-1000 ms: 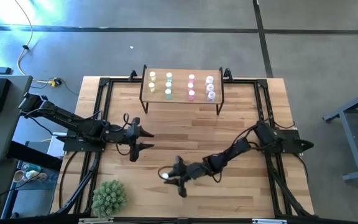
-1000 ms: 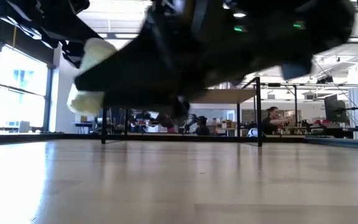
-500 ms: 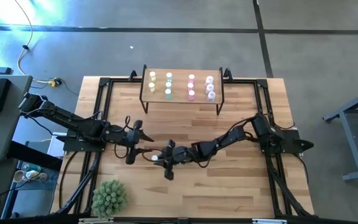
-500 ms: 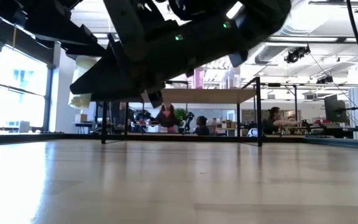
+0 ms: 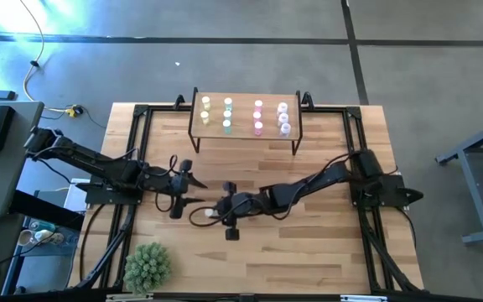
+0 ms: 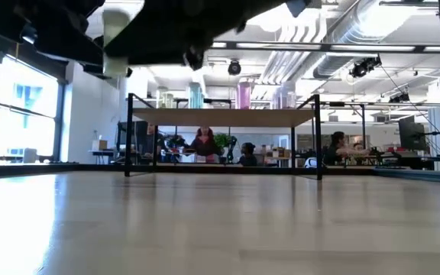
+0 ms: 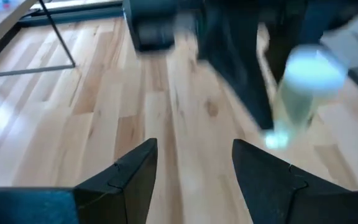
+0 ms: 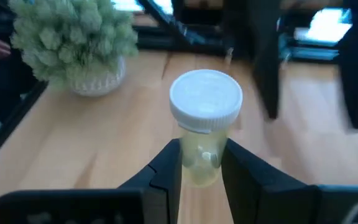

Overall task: Pick and place medicine bottles onto shelf by color
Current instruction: Put the yellow pill bottle and align it with the other yellow pill bottle on the shelf

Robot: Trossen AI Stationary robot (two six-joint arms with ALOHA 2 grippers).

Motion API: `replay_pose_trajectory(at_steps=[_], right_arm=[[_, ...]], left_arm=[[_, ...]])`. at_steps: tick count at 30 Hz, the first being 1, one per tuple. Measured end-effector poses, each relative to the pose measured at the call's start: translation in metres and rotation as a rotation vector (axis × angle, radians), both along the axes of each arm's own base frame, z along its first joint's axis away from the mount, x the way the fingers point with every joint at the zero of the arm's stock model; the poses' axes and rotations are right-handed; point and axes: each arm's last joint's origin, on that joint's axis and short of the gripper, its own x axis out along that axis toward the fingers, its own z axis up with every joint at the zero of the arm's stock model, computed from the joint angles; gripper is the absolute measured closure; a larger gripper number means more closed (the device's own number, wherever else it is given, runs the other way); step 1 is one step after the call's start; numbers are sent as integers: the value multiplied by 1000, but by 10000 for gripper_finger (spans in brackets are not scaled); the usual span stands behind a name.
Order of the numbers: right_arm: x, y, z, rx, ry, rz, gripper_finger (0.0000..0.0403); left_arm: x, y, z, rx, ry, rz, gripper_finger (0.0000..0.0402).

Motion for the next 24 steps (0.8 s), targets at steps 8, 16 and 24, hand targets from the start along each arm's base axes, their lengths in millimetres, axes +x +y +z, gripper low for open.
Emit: replay_pose_trajectory(at_steps=[8,16,24], right_arm=[[-8,-23,34,-99,-43,-69,320],[-3,-54,33,-74,-26,-104,320],[-3,-64,30,-58,3,-139,320]], left_arm=[[-2,7,9,31,-65,16,205],[0,17,13,21,-111,76,205],[-1,23,11,29,-95,156,205]])
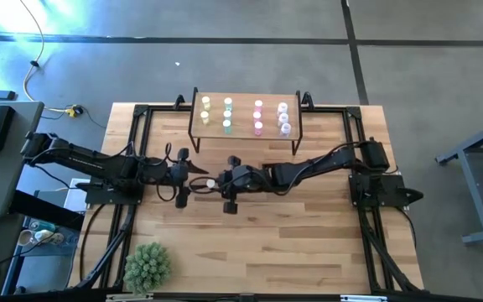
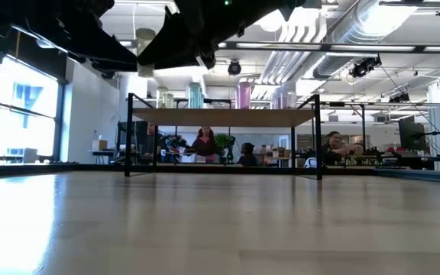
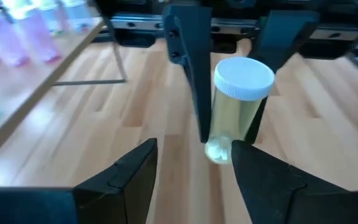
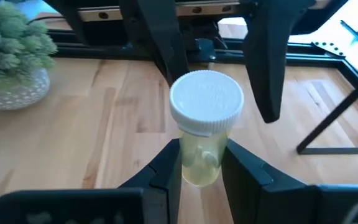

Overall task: Pick and place medicine bottles onto shelf by color
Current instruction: Put the yellow pill bottle and align it with the other yellow pill bottle on the shelf

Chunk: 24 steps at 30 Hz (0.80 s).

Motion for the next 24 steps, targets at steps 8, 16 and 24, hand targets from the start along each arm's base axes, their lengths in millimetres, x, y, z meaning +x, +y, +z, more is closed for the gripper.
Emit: replay_pose_trajectory(at_steps=[8,16,24], right_arm=[[-1,-2,-3,-11,24,-17,320],[4,-16,2,24,-42,-56,320],[6,-17,8,51,-106,-19,320]], left_arm=[[-4,2,3,-9,-6,12,205],[-4,1,8,-26,-47,-19,205],[-2,2,16,-34,-135,29,205]])
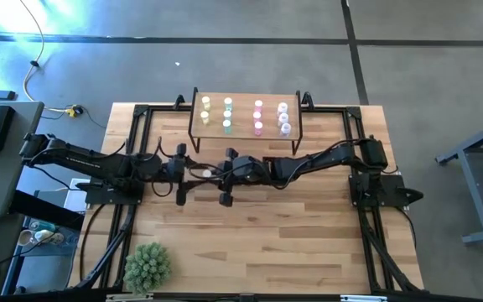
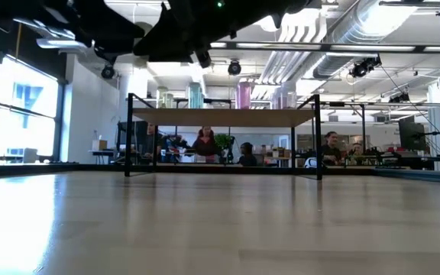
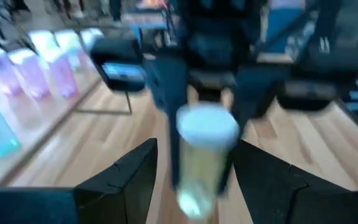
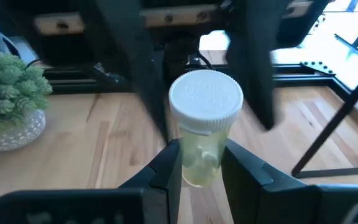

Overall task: Pick and place medicine bottles onto shelf by color
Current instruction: Put the yellow pill bottle and align it with the other yellow pill bottle on the shelf

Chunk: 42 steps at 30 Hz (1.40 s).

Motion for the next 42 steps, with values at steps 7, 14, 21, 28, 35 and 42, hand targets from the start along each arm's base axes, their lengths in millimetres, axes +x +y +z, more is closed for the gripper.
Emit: replay_pose_trajectory(at_steps=[7,14,21,28,35,42], right_arm=[[1,1,2,6,-27,9,320],[1,1,3,6,-34,12,320],[1,1,3,11,-36,6,320],[1,1,3,22,-28,2,320],[1,1,2,22,-26,2,320],[1,1,2,21,-23,0,317]], left_arm=[[1,0,3,-23,-34,3,205],[1,0,3,-26,-32,2,226],[1,0,2,-19,-30,-5,272],[1,0,2,-19,-26,-6,300],[1,0,2,-19,-26,-6,304],[1,-1,2,-29,-27,-16,303]])
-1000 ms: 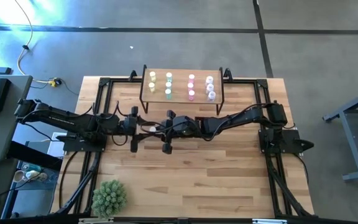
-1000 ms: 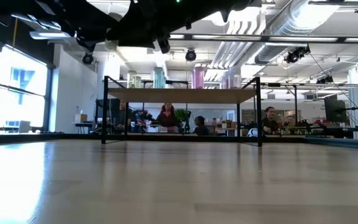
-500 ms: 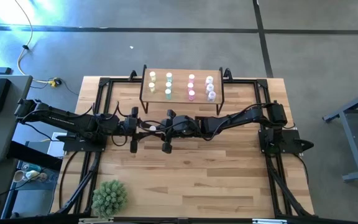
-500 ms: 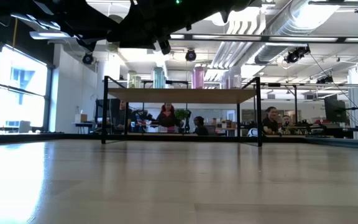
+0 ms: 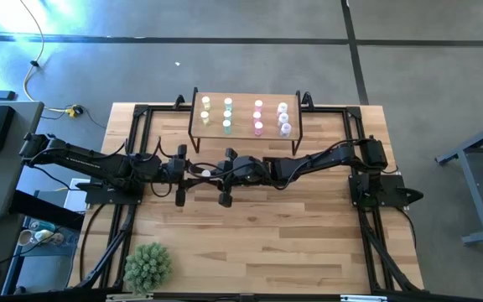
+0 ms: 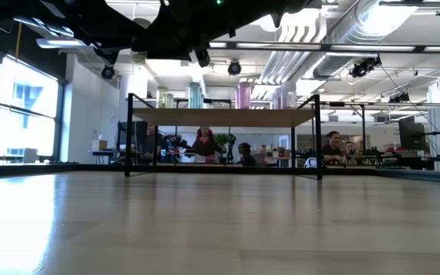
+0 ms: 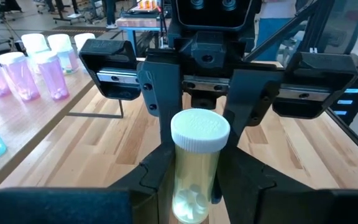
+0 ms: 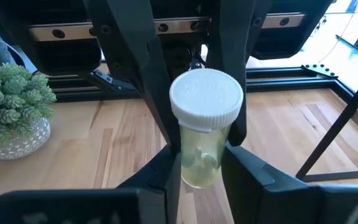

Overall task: Pick and place medicine bottles onto shelf by color
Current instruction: Put the yellow pill bottle and align it with the other yellow pill bottle on the shelf

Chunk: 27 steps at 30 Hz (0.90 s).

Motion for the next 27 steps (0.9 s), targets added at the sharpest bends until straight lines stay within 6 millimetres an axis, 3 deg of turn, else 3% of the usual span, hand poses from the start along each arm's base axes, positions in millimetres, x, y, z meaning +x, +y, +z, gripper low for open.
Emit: replay_pose_trajectory(at_steps=[8,13,20,27], right_arm=[[-1,0,-1,0,16,1,244],[-11,-2,11,-3,62,-3,208],[-30,-8,36,-13,103,-14,202],[-45,-22,61,-64,69,-47,202]], left_arm=[[0,0,0,-25,-4,15,302],[-1,2,0,-13,-7,68,302],[-2,9,2,35,-24,268,302],[-7,35,2,3,-54,531,302]])
